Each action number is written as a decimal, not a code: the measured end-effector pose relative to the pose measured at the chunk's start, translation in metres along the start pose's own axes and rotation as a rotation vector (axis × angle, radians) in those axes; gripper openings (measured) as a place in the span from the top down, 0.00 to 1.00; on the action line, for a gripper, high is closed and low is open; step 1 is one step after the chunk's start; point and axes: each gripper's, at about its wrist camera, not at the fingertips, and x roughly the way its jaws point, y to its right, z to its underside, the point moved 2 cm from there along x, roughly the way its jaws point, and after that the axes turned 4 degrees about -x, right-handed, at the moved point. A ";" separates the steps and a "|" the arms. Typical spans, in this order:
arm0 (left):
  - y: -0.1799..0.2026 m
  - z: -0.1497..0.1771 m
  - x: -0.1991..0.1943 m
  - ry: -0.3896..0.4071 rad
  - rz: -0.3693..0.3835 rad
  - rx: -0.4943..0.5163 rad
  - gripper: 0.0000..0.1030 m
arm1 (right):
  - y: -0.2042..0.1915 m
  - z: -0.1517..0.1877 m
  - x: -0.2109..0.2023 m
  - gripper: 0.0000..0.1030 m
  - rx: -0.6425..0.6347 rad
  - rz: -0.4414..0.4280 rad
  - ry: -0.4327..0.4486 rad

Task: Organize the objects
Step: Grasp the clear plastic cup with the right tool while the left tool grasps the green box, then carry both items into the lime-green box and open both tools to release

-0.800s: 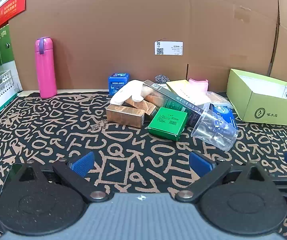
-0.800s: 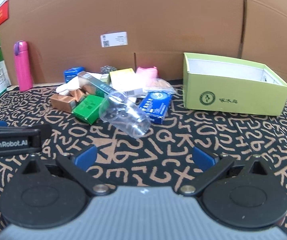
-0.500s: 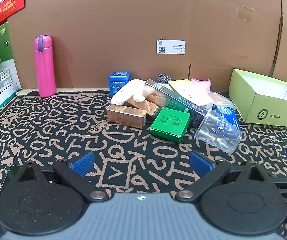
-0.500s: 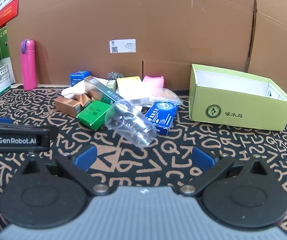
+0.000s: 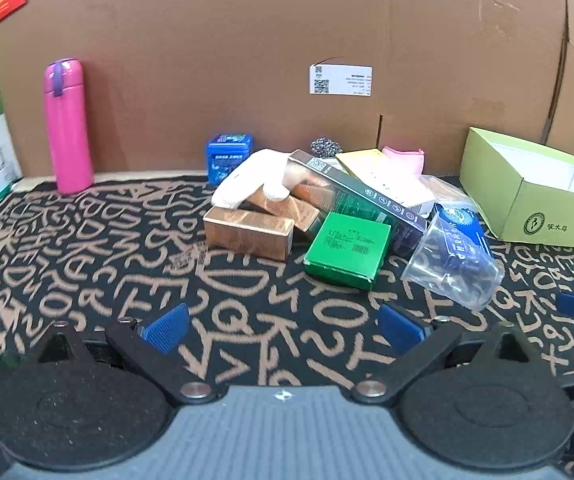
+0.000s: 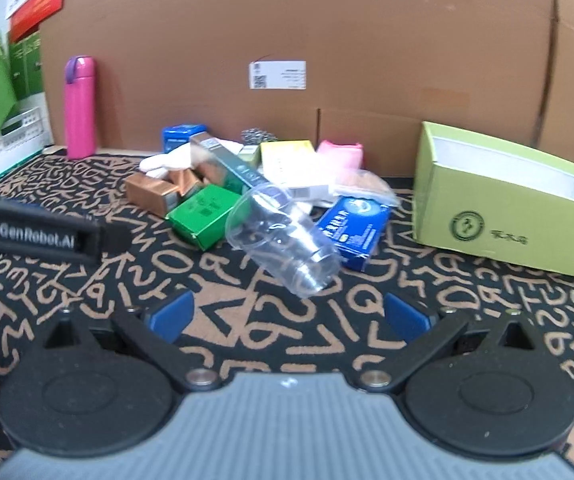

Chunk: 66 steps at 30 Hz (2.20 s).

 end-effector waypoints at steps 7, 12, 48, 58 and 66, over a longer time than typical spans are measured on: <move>0.013 -0.023 0.034 -0.026 0.168 0.064 0.00 | 0.007 -0.014 0.036 0.00 -0.151 0.004 -0.002; 0.028 -0.033 0.071 -0.056 0.219 0.109 0.01 | 0.004 -0.017 0.058 0.09 -0.337 -0.003 0.026; 0.121 -0.071 0.028 -0.038 0.449 0.135 0.36 | 0.107 -0.007 -0.037 0.54 0.041 0.066 0.189; 0.231 -0.133 0.058 0.001 0.533 0.171 0.36 | 0.222 -0.051 -0.025 0.54 0.029 0.320 0.170; 0.298 -0.136 0.143 -0.108 0.467 0.189 0.36 | 0.292 -0.063 0.051 0.54 0.088 0.342 -0.001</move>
